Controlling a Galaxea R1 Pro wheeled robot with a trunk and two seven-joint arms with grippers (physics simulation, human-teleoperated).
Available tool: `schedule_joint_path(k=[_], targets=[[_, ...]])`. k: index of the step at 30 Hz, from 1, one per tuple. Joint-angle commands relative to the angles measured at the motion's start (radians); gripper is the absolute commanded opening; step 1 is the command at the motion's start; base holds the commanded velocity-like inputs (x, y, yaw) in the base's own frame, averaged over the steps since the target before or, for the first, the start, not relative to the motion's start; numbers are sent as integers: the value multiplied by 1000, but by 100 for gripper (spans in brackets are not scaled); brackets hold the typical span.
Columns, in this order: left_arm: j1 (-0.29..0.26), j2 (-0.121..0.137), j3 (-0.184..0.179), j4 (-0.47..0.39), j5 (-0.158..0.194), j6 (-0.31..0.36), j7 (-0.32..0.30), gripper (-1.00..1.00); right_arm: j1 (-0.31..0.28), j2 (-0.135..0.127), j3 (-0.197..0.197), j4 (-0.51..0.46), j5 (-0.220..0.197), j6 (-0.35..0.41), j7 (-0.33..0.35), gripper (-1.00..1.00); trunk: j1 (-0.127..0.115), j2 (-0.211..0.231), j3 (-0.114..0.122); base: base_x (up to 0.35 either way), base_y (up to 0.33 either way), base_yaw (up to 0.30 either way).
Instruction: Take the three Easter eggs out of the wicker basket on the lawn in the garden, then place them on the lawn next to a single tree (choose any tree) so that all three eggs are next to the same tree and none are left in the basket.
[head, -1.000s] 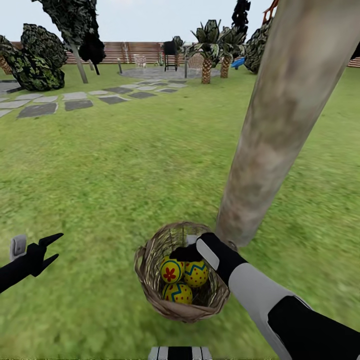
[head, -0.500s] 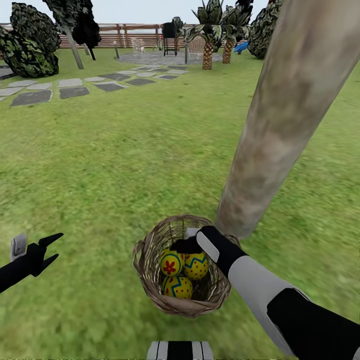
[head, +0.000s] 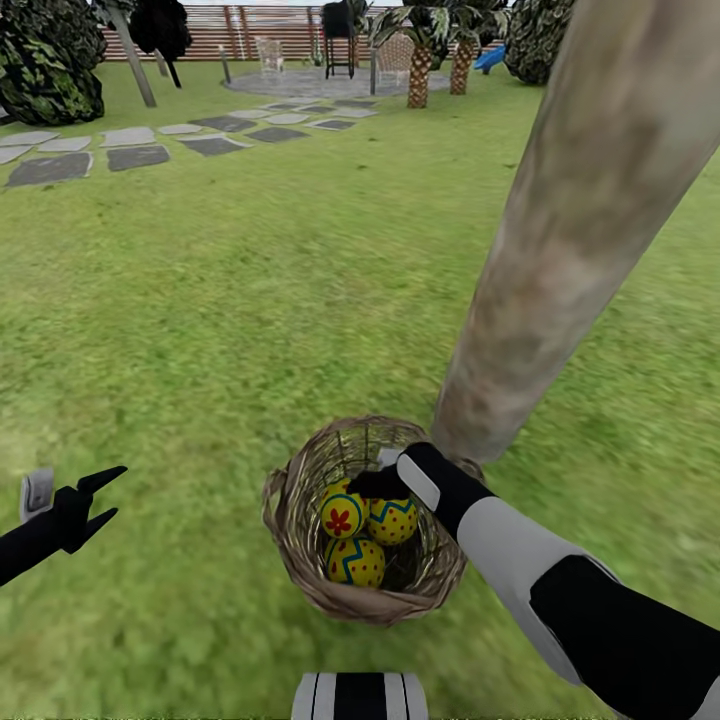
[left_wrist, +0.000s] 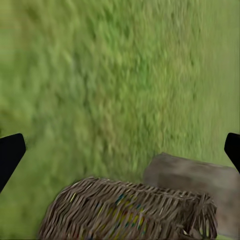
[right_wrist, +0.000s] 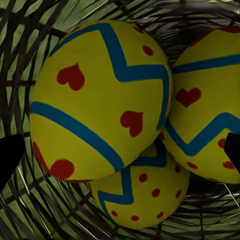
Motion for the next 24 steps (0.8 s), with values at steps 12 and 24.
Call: schedule_joint_path(k=[12, 24], targets=[[10, -12, -6, 11, -3, -4, -5, 100, -8, 0, 6, -11, -6, -17, 19, 100, 3, -2, -32, 0, 0, 0], [15, -46, -6, 45, -2, -4, -5, 100, -7, 0, 6, -23, -4, -26, 20, 100, 4, -2, -36, 0, 0, 0]])
